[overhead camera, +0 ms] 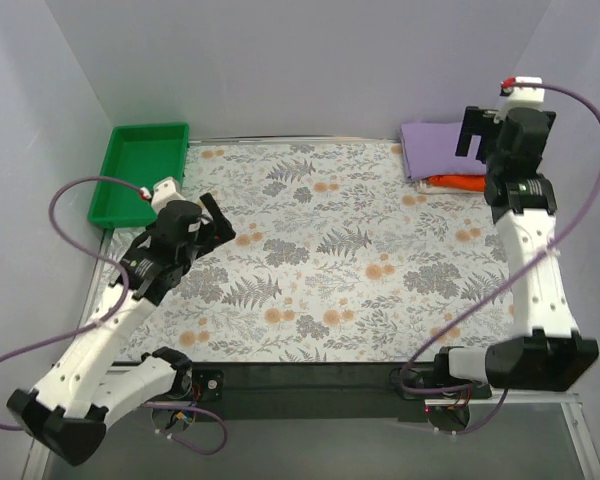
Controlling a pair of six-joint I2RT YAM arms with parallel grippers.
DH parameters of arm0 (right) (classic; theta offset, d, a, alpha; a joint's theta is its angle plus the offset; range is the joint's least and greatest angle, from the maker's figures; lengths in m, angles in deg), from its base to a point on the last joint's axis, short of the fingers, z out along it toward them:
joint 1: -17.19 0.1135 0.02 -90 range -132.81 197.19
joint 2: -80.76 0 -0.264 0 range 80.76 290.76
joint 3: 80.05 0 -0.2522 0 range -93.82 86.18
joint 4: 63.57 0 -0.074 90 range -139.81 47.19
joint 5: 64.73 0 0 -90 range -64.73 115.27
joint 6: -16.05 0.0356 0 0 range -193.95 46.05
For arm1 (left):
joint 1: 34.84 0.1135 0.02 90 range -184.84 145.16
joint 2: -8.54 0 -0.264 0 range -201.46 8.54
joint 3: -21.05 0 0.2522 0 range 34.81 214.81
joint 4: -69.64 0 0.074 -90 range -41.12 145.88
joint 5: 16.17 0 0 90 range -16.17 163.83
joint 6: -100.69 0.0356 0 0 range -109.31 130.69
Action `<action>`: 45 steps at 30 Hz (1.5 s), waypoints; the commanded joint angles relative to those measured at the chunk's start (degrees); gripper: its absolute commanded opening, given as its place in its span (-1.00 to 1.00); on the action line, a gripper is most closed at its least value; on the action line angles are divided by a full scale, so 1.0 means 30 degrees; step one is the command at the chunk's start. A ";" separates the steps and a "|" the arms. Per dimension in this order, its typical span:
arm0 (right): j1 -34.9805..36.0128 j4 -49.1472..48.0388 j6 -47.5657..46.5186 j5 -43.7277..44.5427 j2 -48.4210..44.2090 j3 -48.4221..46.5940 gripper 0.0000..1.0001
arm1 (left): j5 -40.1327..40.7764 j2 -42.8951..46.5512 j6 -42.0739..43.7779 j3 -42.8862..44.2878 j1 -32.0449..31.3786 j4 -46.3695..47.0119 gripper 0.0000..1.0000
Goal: Fold and stack the t-shirts
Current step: Neatly place the folded tshirt to the corner, then reset both grippers
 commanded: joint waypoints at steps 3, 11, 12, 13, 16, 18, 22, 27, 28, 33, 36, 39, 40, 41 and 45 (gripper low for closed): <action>-0.0048 0.2180 0.3556 -0.2377 -0.7463 0.4315 0.97 | 0.3212 0.4890 0.0328 -0.1301 0.0101 0.0224 0.96; 0.0947 0.2239 0.2124 -0.2086 -1.6529 1.0819 0.97 | 0.3741 1.0104 0.2674 -0.2505 0.0130 0.0635 0.96; 0.0977 0.2239 0.2124 -0.2086 -1.8104 1.1292 0.97 | 0.3858 1.0343 0.2763 -0.2563 0.0130 0.0665 0.96; 0.0977 0.2355 0.2124 -0.2260 -1.8787 1.1558 0.97 | 0.4033 1.0607 0.2764 -0.2535 0.0130 0.0491 0.97; 0.1006 0.3817 0.2095 -0.2847 -2.0490 1.1737 0.97 | 0.4006 1.1428 0.2618 -0.2768 0.0130 0.0109 0.96; 0.1269 0.5074 0.2562 -0.2586 -2.1249 1.1706 0.97 | 0.3742 1.1867 0.2327 -0.3148 0.0130 0.0079 0.96; 0.1504 0.6017 0.2857 -0.2963 -2.2367 1.1386 0.97 | 0.2895 1.2863 0.1829 -0.4114 0.0130 0.0664 0.96; 0.2148 0.6632 0.2827 -0.3170 -2.3013 1.0451 0.97 | 0.2013 1.2661 0.0717 -0.4030 0.0130 0.1543 0.96; 0.2236 0.6808 0.2827 -0.3286 -2.2955 1.0157 0.97 | 0.1955 1.2515 0.0655 -0.3913 0.0130 0.1573 0.96; 0.2559 0.7541 0.2681 -0.3375 -2.3158 0.9714 0.97 | 0.2071 1.2074 0.0597 -0.3530 0.0130 0.1544 0.96; 0.2588 0.7717 0.2856 -0.3638 -2.3364 0.9890 0.97 | 0.1955 1.2308 0.0742 -0.3735 0.0101 0.1573 0.96; 0.2559 0.7951 0.2915 -0.4049 -2.3364 0.9803 0.97 | 0.2042 1.2396 0.0510 -0.3736 0.0130 0.1194 0.96; 0.2588 0.8039 0.2886 -0.4078 -2.3364 0.9744 0.97 | 0.2100 1.2455 0.0305 -0.3794 0.0130 0.1192 0.96; 0.2588 0.8069 0.2886 -0.4107 -2.3364 0.9715 0.97 | 0.2072 1.2513 0.0245 -0.3852 0.0130 0.1192 0.96; 0.2588 0.8274 0.2973 -0.4108 -2.3452 0.9714 0.96 | 0.1955 1.2748 0.0186 -0.3971 0.0130 0.0901 0.96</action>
